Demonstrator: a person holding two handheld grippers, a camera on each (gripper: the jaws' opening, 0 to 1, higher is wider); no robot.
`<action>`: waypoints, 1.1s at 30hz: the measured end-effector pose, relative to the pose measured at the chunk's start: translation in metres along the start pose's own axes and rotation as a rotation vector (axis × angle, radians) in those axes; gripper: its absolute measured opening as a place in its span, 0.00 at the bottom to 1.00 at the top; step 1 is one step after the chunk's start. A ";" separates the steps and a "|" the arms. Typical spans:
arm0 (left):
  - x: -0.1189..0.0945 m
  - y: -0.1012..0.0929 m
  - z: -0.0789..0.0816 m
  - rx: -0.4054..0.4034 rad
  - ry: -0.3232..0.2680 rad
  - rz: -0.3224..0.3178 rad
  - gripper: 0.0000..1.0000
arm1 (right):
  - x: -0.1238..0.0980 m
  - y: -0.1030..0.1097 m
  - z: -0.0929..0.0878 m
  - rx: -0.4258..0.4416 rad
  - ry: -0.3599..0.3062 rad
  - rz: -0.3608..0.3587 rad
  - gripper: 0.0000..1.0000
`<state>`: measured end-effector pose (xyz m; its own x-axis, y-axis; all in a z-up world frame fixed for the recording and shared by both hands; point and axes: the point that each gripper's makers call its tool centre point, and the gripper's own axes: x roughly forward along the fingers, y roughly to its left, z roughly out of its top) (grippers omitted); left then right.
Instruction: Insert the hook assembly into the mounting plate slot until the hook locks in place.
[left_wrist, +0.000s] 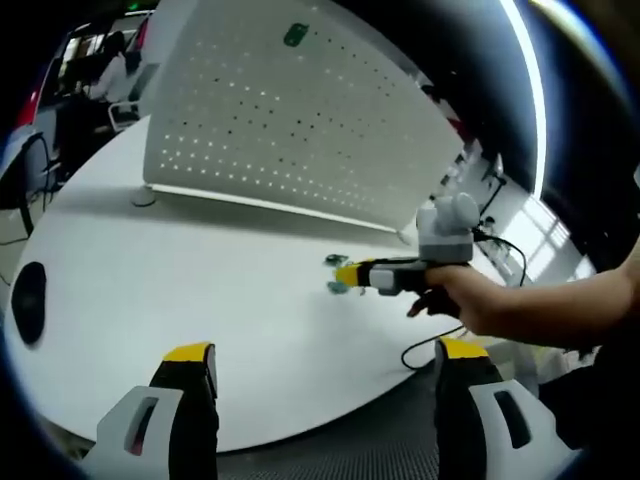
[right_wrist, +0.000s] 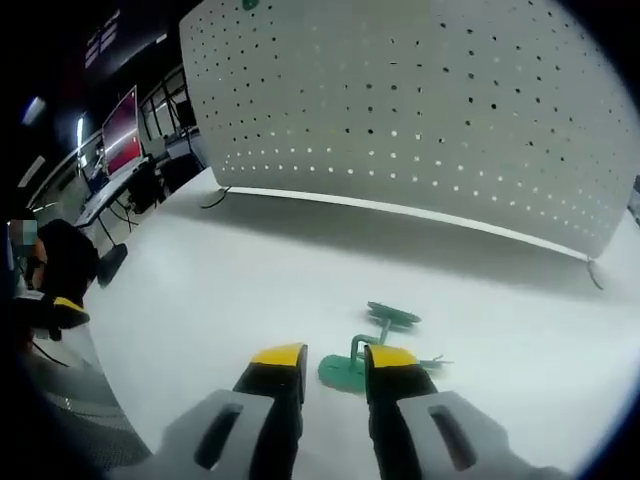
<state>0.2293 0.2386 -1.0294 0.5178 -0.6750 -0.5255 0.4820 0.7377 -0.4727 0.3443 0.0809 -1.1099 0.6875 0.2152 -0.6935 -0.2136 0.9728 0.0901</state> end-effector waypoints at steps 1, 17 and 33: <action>0.000 0.000 0.000 -0.001 0.002 -0.001 0.91 | 0.002 0.001 0.002 0.001 0.001 -0.001 0.19; -0.001 0.000 0.000 -0.007 0.000 -0.001 0.90 | 0.021 -0.011 0.014 0.112 0.036 -0.043 0.05; -0.002 -0.001 0.002 0.000 -0.014 0.000 0.90 | 0.007 0.002 0.012 0.042 0.043 -0.002 0.00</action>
<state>0.2290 0.2395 -1.0262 0.5276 -0.6753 -0.5154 0.4819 0.7375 -0.4731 0.3573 0.0855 -1.1064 0.6571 0.2106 -0.7238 -0.1825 0.9761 0.1183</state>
